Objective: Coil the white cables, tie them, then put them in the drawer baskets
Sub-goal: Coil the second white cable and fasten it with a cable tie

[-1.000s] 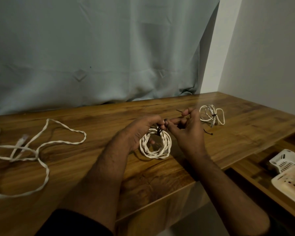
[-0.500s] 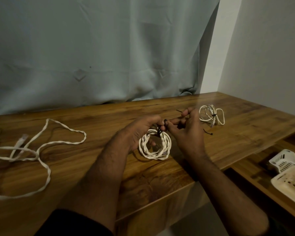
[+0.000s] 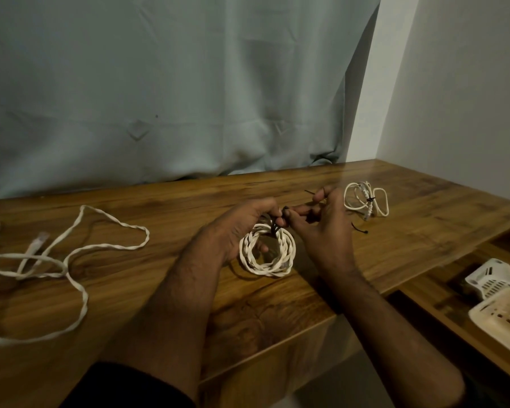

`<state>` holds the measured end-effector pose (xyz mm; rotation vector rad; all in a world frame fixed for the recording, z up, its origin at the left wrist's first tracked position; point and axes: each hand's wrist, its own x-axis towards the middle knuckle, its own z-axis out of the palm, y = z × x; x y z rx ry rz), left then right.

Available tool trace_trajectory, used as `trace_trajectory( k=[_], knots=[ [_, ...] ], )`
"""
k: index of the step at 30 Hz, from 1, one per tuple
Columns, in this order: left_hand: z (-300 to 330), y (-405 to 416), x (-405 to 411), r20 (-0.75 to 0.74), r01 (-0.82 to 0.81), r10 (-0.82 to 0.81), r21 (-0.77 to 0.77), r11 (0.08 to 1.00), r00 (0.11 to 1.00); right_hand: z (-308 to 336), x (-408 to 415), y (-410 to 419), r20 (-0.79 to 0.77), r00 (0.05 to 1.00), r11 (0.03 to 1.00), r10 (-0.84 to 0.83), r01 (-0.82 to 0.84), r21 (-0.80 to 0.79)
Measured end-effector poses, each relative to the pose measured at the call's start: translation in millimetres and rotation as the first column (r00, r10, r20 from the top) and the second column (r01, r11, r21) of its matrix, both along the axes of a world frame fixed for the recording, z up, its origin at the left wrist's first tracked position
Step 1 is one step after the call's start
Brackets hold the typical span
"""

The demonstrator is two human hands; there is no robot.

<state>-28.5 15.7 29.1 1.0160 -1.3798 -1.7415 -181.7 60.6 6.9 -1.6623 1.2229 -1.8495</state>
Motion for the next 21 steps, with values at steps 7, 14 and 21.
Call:
trace_trajectory(
  k=[7, 14, 21],
  knots=[
    [3.0, 4.3, -0.1, 0.012, -0.009, 0.009, -0.012, 1.0, 1.0, 1.6, 1.8, 2.0, -0.006, 1.0, 1.0, -0.004, 0.004, 0.003],
    [2.0, 4.4, 0.7, 0.024, -0.027, 0.029, -0.064, 0.998, 0.999, 0.3, -0.6, 0.7, -0.011, 1.0, 1.0, 0.014, -0.014, 0.009],
    [4.1, 7.8, 0.5, 0.05, -0.039, 0.043, -0.083, 0.996, 0.998, 1.9, 0.4, 2.1, -0.012, 1.0, 1.0, 0.014, -0.014, 0.0]
  ],
)
